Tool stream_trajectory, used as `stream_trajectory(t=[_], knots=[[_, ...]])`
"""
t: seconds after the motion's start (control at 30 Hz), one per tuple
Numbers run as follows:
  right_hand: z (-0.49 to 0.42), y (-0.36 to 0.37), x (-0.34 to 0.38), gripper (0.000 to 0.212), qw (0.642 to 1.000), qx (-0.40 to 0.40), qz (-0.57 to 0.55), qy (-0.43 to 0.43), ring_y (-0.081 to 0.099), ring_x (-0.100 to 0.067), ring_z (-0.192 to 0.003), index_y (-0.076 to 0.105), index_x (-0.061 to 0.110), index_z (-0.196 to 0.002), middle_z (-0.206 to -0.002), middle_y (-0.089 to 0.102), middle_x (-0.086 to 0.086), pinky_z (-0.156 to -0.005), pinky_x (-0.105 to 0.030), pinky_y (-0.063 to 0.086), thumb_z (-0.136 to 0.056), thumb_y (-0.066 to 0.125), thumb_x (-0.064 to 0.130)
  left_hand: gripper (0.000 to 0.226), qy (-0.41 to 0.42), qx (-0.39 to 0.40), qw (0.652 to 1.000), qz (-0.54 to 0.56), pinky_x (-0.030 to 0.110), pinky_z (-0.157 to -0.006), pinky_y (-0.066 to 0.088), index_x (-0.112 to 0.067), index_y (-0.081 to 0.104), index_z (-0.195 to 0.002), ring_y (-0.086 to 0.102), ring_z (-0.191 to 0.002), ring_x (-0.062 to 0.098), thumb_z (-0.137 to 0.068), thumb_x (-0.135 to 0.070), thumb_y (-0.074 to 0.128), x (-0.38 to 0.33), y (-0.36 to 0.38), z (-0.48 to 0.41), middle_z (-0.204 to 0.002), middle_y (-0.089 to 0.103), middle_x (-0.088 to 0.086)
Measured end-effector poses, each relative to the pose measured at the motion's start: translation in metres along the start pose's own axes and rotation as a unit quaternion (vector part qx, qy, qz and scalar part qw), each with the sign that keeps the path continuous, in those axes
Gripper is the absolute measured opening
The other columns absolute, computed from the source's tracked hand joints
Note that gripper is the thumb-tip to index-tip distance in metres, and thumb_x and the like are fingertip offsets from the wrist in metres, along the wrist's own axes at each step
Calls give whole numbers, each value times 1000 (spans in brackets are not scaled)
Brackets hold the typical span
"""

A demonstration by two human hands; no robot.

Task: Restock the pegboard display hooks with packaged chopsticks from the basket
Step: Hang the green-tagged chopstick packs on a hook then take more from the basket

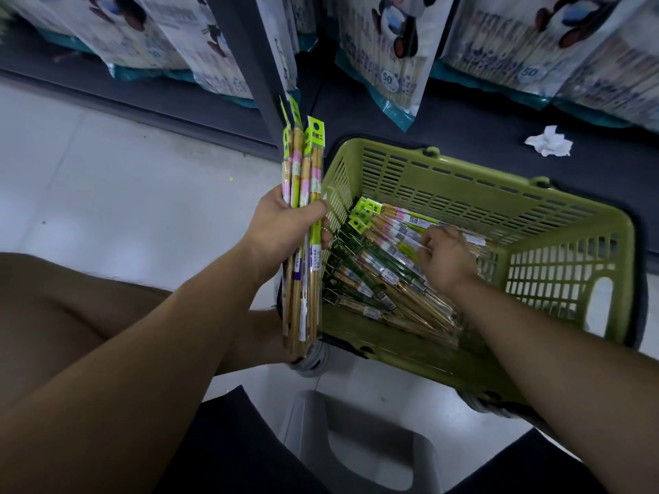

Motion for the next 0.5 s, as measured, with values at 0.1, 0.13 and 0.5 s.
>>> stream_trajectory(t=[0.1, 0.13, 0.5], knots=[[-11, 18, -5, 11, 997, 65, 50, 8, 48, -34, -116, 62, 16, -101, -115, 55, -12, -81, -33, 38, -98, 65, 26, 9, 1, 0, 1000, -2, 35, -60, 58, -6, 60, -100, 65, -56, 24, -95, -4, 67, 1, 0, -1, -68, 65, 7], [-12, 24, -5, 14, 995, 79, 67, 11, 49, -33, -115, 61, 19, -98, -114, 55, -10, -82, -34, 40, -96, 68, 31, 9, 0, 0, 1000, -2, 35, -59, 58, -6, 59, -99, 65, -56, 24, -95, -4, 66, 1, 0, -1, -67, 65, 7], [-6, 36, 0, 35, 988, 61, 142, -12, 54, -34, -119, 61, 16, -128, -127, 59, -13, -86, -37, 49, -97, 65, 32, 14, -7, -3, 1000, 1, 34, -59, 58, -3, 59, -106, 65, -57, 24, -94, -4, 67, 1, 1, -2, -71, 64, 10]])
Point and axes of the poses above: each hand's wrist, its own z-axis away from the middle knuckle, its own y-axis out of the palm, x = y × z, the point moved 10 cm from there along -z, towards the middle knuckle
